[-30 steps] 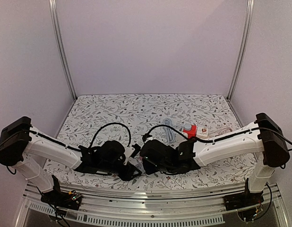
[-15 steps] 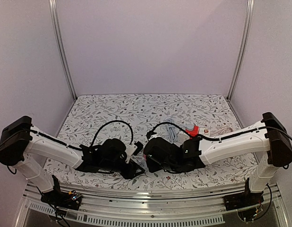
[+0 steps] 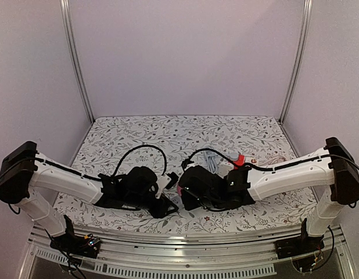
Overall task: Pull the plug off the socket
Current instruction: Remove the plug from the socket.
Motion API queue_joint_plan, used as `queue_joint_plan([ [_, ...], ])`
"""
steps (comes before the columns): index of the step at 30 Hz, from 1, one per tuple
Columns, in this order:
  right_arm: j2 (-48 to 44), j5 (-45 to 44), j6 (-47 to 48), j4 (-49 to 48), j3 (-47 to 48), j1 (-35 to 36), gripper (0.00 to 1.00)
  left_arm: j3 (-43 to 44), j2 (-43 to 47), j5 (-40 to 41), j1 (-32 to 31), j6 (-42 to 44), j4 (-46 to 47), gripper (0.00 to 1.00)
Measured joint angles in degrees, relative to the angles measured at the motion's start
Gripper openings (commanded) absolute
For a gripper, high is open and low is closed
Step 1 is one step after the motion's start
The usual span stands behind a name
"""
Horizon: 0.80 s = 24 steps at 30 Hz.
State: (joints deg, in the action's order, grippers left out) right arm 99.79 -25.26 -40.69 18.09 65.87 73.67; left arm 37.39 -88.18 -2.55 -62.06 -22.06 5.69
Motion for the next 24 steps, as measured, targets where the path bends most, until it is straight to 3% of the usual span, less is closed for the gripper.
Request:
queue_joint_plan([
  [9, -2.01, 1.20, 0.22, -0.37, -1.55, -1.16, 0.00, 2.01, -1.31, -0.04, 0.09, 1.01, -0.42, 0.09],
  [24, 1.42, -6.08, 3.82, 6.25, 2.47, 2.40, 0.00, 4.44, -4.48, -1.51, 0.09, 1.49, -1.20, 0.08],
])
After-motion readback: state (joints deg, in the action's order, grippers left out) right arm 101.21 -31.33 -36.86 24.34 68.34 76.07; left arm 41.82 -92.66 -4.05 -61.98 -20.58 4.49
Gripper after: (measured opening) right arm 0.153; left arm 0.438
